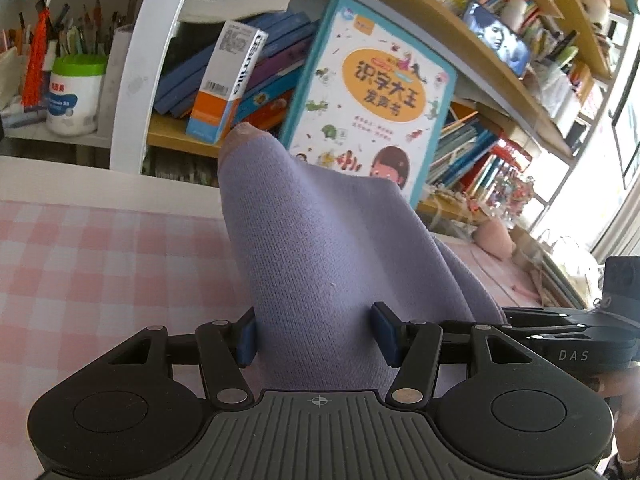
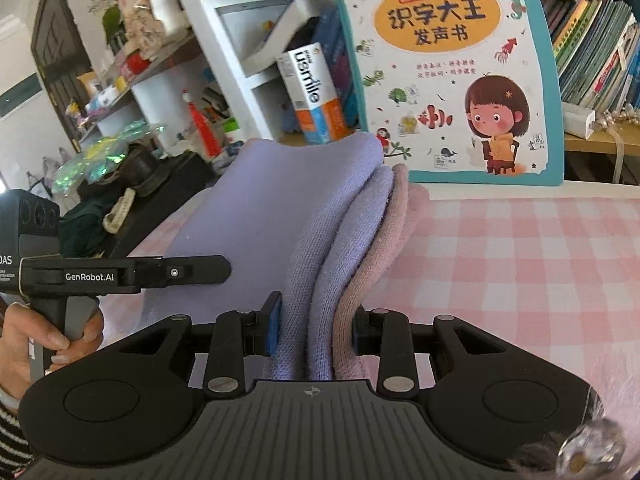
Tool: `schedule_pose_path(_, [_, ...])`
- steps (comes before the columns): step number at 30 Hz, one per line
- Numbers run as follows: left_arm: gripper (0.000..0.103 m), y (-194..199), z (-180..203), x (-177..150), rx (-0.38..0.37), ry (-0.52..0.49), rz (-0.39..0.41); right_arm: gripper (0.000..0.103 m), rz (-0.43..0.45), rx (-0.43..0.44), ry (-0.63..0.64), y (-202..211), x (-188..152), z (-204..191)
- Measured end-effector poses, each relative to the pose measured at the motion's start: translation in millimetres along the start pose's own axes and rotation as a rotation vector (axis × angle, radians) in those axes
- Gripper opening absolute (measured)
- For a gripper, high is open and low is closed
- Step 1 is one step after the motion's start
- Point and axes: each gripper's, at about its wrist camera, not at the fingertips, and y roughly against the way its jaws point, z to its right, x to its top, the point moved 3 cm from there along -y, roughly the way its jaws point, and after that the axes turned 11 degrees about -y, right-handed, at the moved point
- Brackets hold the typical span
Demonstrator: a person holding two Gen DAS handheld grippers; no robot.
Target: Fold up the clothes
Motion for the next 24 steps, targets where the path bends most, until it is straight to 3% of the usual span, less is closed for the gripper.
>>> schedule_pose_path(14, [0.056,-44,-37,24,0.026,0.031,-0.026,0.029,-0.014,0.017,-0.090,-51,32,26])
schedule_pose_path(24, [0.058,-60,-66,23,0.017,0.146,0.011,0.030,0.001,0.041,-0.190,-74,45,39])
